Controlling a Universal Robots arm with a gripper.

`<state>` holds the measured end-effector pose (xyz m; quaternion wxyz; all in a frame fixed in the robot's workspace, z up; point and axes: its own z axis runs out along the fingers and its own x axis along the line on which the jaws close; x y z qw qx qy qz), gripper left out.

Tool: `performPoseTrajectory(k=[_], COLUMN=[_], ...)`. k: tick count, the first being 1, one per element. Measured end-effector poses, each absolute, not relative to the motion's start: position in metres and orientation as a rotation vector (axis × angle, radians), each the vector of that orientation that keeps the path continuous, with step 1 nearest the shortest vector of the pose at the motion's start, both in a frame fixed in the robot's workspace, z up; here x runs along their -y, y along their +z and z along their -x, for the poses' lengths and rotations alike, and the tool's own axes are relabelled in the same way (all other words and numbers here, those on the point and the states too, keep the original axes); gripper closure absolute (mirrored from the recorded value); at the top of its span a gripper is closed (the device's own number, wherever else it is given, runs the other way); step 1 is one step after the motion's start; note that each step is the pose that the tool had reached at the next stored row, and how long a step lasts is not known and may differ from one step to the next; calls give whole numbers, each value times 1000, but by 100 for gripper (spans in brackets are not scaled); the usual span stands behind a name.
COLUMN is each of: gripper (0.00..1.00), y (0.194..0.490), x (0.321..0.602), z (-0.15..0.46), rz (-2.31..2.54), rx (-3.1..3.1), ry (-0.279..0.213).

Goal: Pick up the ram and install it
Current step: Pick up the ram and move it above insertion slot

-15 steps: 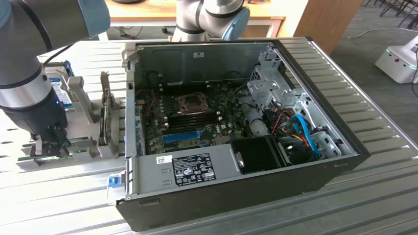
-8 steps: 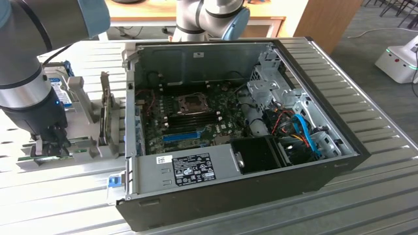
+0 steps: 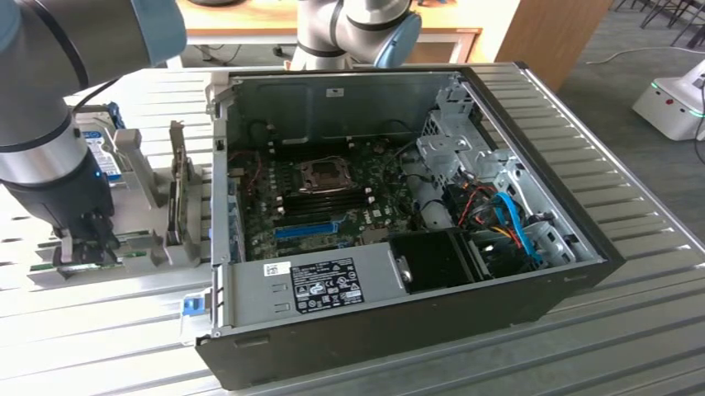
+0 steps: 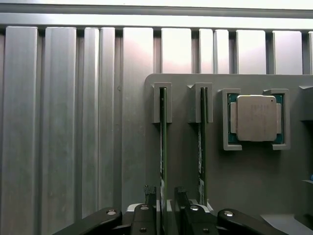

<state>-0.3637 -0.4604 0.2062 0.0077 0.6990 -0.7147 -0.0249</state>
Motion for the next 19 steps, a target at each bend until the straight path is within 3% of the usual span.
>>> performPoseTrajectory(k=[19], gripper=[71], y=[202], x=[460], z=[364], rz=[-2185], rx=[2234], ry=[-78])
